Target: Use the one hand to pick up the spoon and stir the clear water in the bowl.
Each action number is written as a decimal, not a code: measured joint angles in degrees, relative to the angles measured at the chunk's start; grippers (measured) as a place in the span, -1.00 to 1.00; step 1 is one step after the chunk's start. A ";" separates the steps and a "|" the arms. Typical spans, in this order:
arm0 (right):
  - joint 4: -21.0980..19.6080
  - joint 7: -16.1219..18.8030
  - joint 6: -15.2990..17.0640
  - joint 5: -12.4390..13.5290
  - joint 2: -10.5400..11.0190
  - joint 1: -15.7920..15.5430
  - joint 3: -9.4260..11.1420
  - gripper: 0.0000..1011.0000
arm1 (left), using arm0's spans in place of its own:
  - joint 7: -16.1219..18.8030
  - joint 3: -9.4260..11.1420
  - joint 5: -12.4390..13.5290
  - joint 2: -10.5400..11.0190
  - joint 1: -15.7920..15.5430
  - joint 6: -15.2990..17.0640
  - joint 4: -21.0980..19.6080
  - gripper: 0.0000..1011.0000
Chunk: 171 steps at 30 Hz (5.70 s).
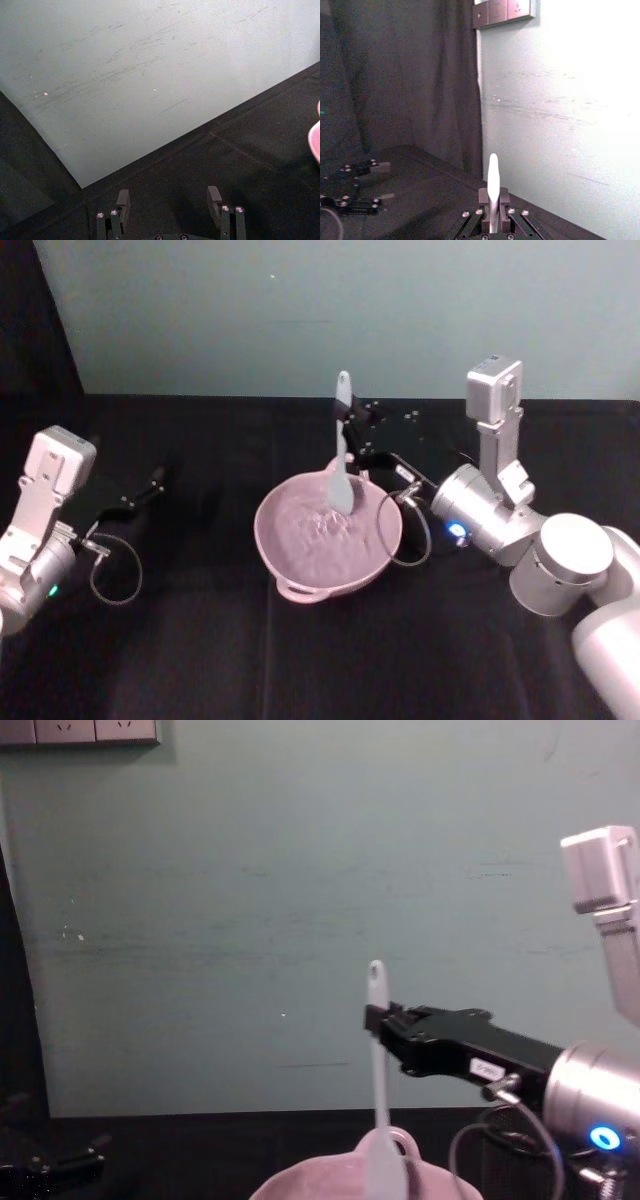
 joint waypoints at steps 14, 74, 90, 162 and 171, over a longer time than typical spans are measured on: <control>-12.04 3.32 5.66 3.68 6.79 -7.52 3.16 -0.77 | 0.00 0.00 0.00 0.00 0.00 0.00 0.00 1.00; -14.72 2.09 4.81 3.48 5.11 -11.64 3.54 -0.77 | 0.00 0.00 0.00 0.00 0.00 0.00 0.00 1.00; -8.31 3.54 0.31 2.99 0.63 -8.22 -1.74 -0.77 | 0.00 0.00 0.00 0.00 0.00 0.00 0.00 1.00; -28.51 2.03 18.72 16.43 15.95 -10.33 11.60 -0.77 | 0.00 0.00 0.00 0.00 0.00 0.00 0.00 1.00; -27.30 -0.26 21.55 21.95 17.57 -9.96 15.31 -0.77 | 0.00 0.00 0.00 0.00 0.00 0.00 0.00 1.00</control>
